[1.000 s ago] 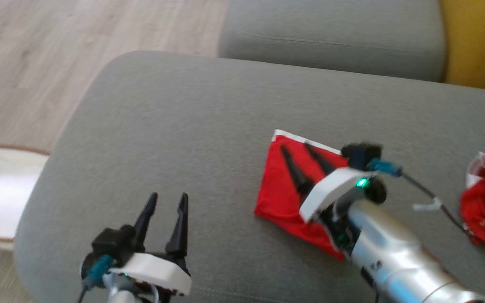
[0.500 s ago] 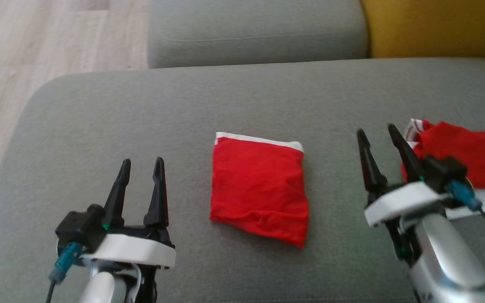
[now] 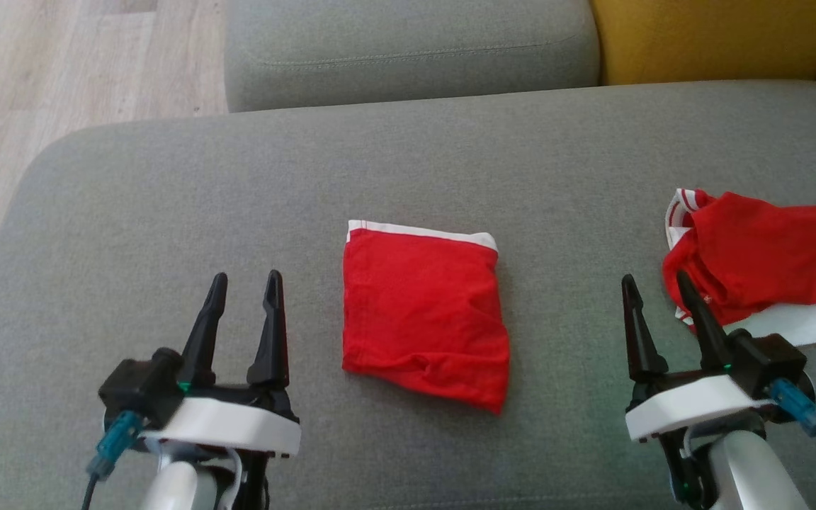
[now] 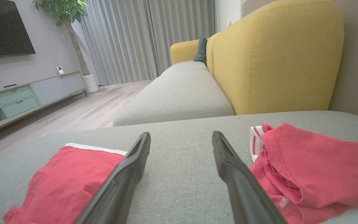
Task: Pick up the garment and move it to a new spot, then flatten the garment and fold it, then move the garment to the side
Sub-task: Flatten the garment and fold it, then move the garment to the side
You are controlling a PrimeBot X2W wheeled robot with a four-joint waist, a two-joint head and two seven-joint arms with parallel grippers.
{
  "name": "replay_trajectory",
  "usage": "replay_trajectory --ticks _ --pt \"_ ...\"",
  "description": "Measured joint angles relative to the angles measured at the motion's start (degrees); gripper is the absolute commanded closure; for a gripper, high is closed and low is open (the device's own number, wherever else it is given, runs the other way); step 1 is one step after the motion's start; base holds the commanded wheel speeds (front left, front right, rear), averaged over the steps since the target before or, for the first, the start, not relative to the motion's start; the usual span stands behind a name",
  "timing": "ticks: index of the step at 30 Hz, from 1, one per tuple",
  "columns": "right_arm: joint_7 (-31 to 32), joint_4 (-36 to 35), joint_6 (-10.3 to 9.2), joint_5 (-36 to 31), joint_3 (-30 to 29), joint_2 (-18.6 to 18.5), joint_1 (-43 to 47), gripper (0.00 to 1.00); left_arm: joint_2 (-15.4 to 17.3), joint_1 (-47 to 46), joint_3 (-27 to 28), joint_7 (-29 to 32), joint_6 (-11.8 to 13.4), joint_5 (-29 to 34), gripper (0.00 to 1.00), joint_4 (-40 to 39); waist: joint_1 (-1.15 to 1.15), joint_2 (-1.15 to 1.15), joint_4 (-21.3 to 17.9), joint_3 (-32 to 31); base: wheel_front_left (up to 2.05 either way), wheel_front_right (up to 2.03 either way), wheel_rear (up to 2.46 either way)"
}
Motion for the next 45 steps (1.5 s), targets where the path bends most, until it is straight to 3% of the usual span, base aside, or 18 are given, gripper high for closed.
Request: replay_trajectory --ticks 6,10,19,25,34,35,36,37,45 --pt "0.82 -0.65 0.00 0.71 0.42 0.19 0.00 0.00 0.00 -0.01 -0.32 0.00 -0.01 0.23 0.00 0.12 0.00 0.00 0.88 0.29 0.00 0.00 0.00" --pt "2.55 -0.12 0.00 4.89 3.46 0.20 -0.04 0.00 0.00 -0.03 -0.76 0.00 -0.47 0.24 0.00 0.51 0.00 0.00 1.79 1.28 0.00 0.00 0.00" --pt "8.08 11.44 0.00 17.26 10.88 0.19 -6.50 0.00 0.01 -1.37 -2.74 0.00 -1.01 0.82 0.00 1.75 0.00 0.00 5.96 4.98 0.00 0.00 0.00" --pt "8.32 20.57 0.00 30.11 13.35 0.15 -11.20 0.00 -0.01 -2.99 -3.34 0.00 -1.20 0.92 0.00 1.92 0.00 0.00 9.24 6.71 0.00 0.00 0.00" --pt "5.52 31.74 0.00 30.87 20.05 -0.24 -19.54 0.00 -0.01 -3.14 -3.35 0.00 -1.20 1.16 0.00 2.24 0.00 0.00 12.05 8.24 0.00 0.00 0.00" --pt "4.93 32.79 0.01 30.29 20.71 -0.25 -20.23 0.09 -0.01 -3.17 -3.35 0.00 -1.20 1.16 0.00 2.24 0.00 0.00 12.11 8.29 0.00 0.00 0.00" --pt "4.32 33.82 0.00 29.36 21.51 -0.30 -20.94 0.61 -0.01 -3.25 -3.35 0.00 -1.18 1.16 0.00 2.26 0.00 0.00 12.11 8.29 0.00 0.00 0.00" --pt "3.54 34.90 0.00 27.99 22.14 -0.31 -21.64 1.00 -0.01 -3.38 -3.35 0.00 -1.15 1.16 0.00 2.29 0.00 0.00 12.05 8.26 0.00 0.00 0.00" --pt "-0.23 39.77 0.00 17.17 23.54 -0.27 -24.35 1.00 -0.02 -3.57 -3.30 0.00 -1.13 1.16 0.00 2.31 0.00 0.00 9.60 7.52 0.00 0.00 0.00"
